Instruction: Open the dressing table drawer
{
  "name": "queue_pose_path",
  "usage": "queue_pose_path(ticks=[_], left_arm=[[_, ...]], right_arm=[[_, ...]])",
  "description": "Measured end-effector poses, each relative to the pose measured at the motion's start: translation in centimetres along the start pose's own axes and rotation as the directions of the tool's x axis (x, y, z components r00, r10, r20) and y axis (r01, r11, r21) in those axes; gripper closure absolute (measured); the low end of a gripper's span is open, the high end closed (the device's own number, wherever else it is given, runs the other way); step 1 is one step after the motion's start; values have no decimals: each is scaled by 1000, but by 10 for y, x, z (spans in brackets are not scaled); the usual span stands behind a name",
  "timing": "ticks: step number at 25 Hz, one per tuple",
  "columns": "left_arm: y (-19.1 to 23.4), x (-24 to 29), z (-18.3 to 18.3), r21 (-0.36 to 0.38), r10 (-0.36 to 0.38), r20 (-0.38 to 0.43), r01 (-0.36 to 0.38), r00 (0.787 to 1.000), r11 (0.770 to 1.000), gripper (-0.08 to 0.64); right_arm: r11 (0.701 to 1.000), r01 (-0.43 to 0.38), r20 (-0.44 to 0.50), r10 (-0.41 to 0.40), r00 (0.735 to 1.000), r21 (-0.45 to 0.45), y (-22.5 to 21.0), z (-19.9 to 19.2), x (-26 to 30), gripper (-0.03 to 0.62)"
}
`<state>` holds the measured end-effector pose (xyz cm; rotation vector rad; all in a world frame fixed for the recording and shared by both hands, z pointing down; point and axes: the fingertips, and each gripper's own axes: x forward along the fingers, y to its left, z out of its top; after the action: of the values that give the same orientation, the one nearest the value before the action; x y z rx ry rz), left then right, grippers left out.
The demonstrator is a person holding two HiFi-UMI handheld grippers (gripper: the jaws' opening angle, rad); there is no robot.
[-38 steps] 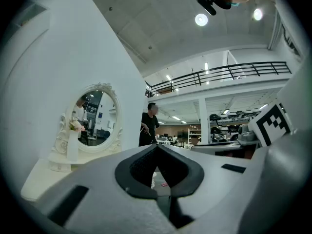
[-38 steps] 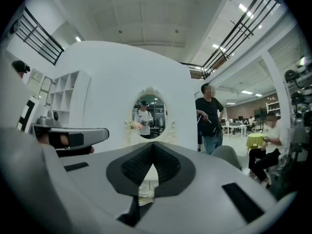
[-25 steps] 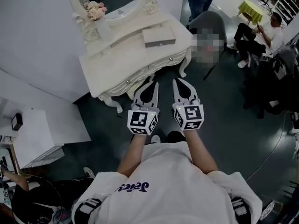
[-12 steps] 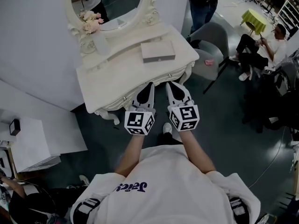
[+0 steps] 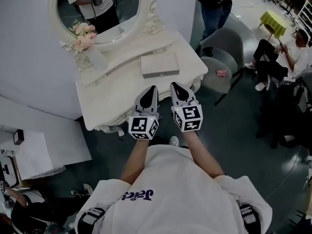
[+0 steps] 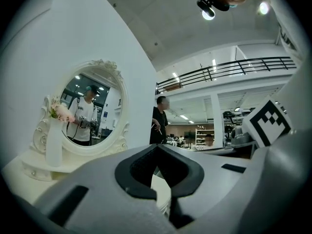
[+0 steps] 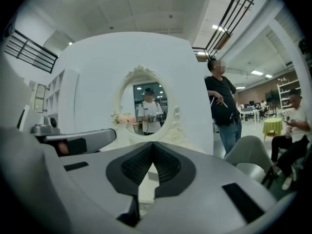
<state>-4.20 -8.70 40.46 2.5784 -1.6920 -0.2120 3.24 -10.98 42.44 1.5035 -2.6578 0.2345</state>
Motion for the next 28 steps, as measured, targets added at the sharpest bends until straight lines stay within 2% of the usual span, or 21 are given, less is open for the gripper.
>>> queue_pose_path(ticks=[7, 10, 13, 20, 28], left_arm=[[22, 32, -44, -11, 31, -75, -32, 997, 999, 546], [33, 47, -62, -4, 20, -111, -20, 994, 1000, 546], [47, 62, -77, -22, 7, -111, -9, 994, 1000, 546], [83, 100, -108, -33, -24, -151, 19, 988, 999, 546], [121, 136, -121, -65, -62, -176, 51, 982, 997, 546]], right_arm=[[999, 13, -153, -6, 988, 44, -33, -56, 44, 581], [997, 17, -212, 0, 977, 76, -42, -80, 63, 581], [994, 19, -264, 10, 964, 108, -46, -105, 83, 581], [974, 52, -389, 39, 920, 220, -52, -166, 133, 580], [946, 113, -485, 51, 873, 304, -58, -217, 182, 580]])
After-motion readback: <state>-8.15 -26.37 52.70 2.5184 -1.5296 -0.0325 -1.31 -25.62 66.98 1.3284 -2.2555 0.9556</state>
